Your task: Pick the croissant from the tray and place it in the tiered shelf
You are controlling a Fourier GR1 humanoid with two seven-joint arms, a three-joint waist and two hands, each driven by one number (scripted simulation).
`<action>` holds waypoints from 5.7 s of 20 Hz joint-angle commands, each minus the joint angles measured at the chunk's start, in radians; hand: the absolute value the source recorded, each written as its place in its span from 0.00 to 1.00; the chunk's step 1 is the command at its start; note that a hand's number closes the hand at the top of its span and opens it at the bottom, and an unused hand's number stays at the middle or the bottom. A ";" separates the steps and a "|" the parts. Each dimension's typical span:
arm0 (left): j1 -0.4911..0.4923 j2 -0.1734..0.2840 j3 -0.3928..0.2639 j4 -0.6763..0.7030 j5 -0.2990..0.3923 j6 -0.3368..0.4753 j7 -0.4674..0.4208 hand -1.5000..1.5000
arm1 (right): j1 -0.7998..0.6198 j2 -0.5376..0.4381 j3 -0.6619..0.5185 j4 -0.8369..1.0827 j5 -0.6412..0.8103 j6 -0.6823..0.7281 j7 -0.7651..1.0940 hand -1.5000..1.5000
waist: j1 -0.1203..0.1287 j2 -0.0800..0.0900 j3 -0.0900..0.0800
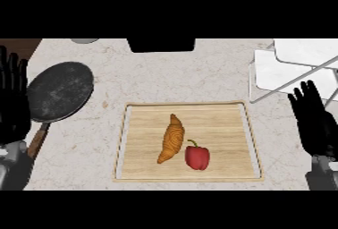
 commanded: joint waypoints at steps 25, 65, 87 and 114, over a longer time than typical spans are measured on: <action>0.160 -0.026 -0.171 0.301 0.093 -0.218 0.345 0.50 | 0.277 -0.163 0.635 -0.751 1.176 -0.224 0.902 0.00 | -0.014 0.016 -0.053; 0.128 -0.026 -0.152 0.350 0.091 -0.282 0.343 0.50 | -0.303 0.340 0.577 -0.003 1.498 0.191 1.441 0.00 | 0.023 0.018 -0.046; 0.111 -0.040 -0.139 0.314 0.075 -0.265 0.365 0.50 | -0.334 0.340 0.584 0.158 1.536 0.117 1.441 0.00 | 0.022 0.015 -0.043; 0.131 -0.075 -0.101 0.389 0.045 -0.292 0.303 0.50 | -0.390 0.167 0.736 0.018 1.160 0.065 0.991 1.00 | -0.020 0.016 -0.042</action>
